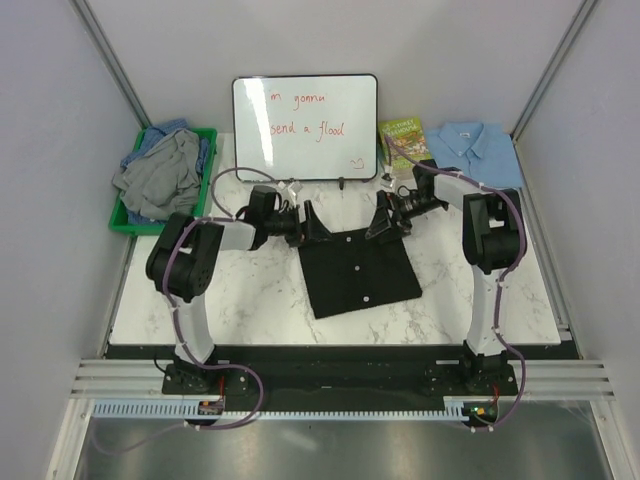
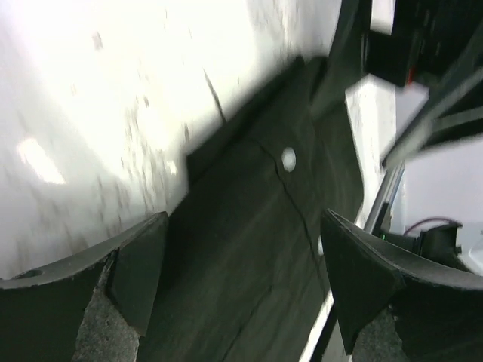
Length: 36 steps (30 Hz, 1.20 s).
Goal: Fold and stack the long sleeve shirts
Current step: Fold the shirt
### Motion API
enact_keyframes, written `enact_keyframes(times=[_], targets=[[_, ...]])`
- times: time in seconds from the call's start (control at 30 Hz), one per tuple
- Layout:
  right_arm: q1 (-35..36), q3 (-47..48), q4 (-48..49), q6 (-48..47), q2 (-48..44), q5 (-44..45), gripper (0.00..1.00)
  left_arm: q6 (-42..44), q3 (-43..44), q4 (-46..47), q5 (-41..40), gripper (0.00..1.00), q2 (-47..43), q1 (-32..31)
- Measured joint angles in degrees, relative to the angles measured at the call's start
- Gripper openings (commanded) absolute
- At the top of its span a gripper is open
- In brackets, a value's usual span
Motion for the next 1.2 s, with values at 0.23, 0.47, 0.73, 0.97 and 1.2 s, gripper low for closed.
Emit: enact_keyframes(times=[0.23,0.47,0.73,0.97,1.2], targets=[[10.29,20.37,-5.77,-12.46,7.8,9.9,0.98,5.6,-12.04,-11.39,3.23,0.89,-18.62,-1.31],[24.52,27.34,-9.51,-23.63,8.46,16.17,0.98,7.1,-17.03,-17.07,2.23,0.86,-36.68,11.1],[18.99,24.11,-7.82,-13.22,-0.76,18.69,0.8,-2.51,-22.62,-13.51,-1.22,0.76,-24.96,8.79],[12.57,8.63,-6.27,-9.94,-14.23,27.58,0.68,-9.29,-22.38,-6.14,-3.8,0.72,-18.8,2.08],[12.61,4.61,-5.68,-9.99,-6.99,33.24,0.65,-16.02,-20.2,5.07,-3.8,0.69,-11.52,-1.16]])
